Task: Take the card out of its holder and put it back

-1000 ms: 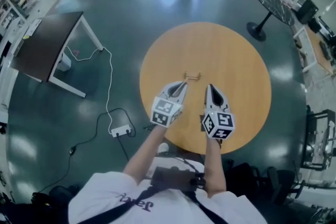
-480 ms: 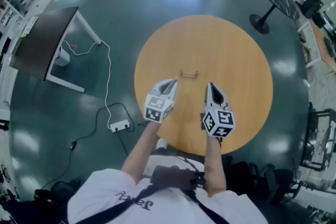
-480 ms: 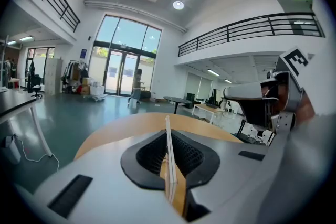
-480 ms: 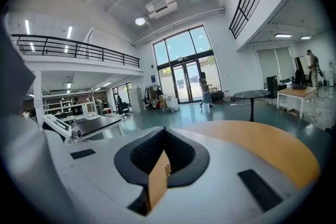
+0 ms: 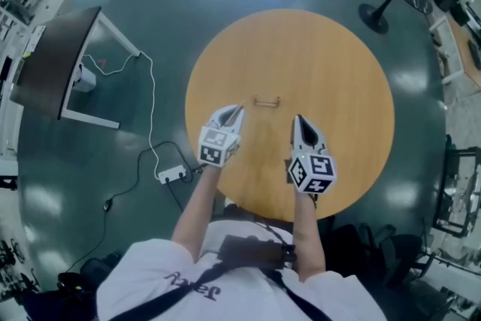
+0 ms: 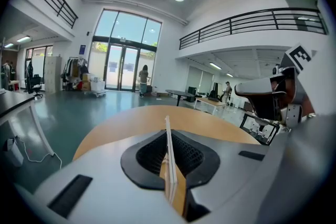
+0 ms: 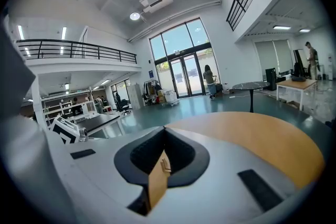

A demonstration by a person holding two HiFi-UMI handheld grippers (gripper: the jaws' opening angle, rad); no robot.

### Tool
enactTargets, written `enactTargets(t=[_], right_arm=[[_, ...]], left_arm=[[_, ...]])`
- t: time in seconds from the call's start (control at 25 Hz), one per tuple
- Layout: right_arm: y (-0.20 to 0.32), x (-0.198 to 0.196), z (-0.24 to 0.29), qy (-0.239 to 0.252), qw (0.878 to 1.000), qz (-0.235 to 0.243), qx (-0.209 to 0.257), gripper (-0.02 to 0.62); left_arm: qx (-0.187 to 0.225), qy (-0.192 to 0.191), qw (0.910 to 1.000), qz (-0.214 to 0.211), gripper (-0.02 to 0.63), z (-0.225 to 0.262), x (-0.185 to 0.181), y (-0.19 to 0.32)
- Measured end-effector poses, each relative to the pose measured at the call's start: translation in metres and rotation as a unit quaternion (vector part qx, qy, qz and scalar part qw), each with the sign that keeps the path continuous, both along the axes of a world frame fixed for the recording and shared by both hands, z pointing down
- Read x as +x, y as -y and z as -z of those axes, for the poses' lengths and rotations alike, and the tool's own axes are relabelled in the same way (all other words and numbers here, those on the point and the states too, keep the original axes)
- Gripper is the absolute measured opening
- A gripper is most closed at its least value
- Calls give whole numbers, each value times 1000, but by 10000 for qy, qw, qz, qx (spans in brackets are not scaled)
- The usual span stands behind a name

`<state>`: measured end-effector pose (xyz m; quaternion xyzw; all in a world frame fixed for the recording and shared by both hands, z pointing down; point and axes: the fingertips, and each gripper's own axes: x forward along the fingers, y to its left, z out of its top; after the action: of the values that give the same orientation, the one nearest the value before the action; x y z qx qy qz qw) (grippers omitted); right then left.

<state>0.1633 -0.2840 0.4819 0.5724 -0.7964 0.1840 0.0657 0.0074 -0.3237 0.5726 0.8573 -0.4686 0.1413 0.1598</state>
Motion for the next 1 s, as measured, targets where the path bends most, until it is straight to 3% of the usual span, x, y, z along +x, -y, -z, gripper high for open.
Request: enactTargets(t=[0.32, 0.6, 1.0], right_arm=[[11, 1, -10, 52, 9999, -51, -133, 23], [15, -4, -21, 96, 9996, -52, -263, 23], [17, -2, -35, 105, 9989, -80, -459, 23]], left_arm=[[22, 336, 9992, -227, 26, -4, -11, 41], [301, 568, 9958, -645, 26, 8, -9, 71], [610, 587, 9871, -1358, 26, 25, 8, 99]])
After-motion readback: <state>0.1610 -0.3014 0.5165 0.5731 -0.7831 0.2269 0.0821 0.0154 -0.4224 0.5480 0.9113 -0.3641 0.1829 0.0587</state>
